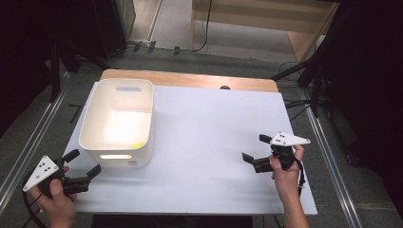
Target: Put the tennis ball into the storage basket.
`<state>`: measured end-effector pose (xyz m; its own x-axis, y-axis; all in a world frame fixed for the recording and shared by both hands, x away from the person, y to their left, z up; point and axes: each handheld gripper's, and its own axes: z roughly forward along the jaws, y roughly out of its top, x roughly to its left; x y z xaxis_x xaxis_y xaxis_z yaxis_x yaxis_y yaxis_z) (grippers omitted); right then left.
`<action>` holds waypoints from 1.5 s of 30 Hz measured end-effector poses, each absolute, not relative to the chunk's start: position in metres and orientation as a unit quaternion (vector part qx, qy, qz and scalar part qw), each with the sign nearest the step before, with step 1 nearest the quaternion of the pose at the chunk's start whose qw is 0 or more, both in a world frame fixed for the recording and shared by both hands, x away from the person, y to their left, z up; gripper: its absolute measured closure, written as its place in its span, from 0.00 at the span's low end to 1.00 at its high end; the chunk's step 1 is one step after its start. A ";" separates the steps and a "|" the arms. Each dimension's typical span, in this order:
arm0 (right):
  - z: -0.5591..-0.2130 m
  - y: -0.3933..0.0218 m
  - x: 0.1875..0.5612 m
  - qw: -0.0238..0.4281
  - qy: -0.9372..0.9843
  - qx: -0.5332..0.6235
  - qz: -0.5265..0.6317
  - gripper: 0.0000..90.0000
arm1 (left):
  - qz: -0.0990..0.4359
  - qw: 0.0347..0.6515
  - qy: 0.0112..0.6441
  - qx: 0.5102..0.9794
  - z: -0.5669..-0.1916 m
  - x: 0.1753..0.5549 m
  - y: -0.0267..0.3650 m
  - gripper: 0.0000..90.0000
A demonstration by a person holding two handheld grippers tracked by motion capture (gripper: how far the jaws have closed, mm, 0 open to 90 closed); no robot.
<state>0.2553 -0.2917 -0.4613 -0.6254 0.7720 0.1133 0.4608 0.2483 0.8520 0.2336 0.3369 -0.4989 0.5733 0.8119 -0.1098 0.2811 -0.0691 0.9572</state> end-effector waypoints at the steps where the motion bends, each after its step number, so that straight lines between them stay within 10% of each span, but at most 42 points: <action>1: -0.464 -0.299 0.251 0.170 0.769 0.405 0.465 0.00 | 0.239 0.556 0.396 0.690 -0.499 0.234 0.337 0.00; 45: -0.517 -0.393 0.185 0.200 0.667 0.495 0.520 0.00 | 0.237 0.559 0.397 0.688 -0.499 0.233 0.339 0.00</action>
<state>0.1849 -0.3930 -0.5167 -0.4303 0.8680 0.2480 0.4526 -0.0302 0.8912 0.2334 0.3386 -0.4988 0.5729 0.8110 -0.1184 0.2814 -0.0589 0.9578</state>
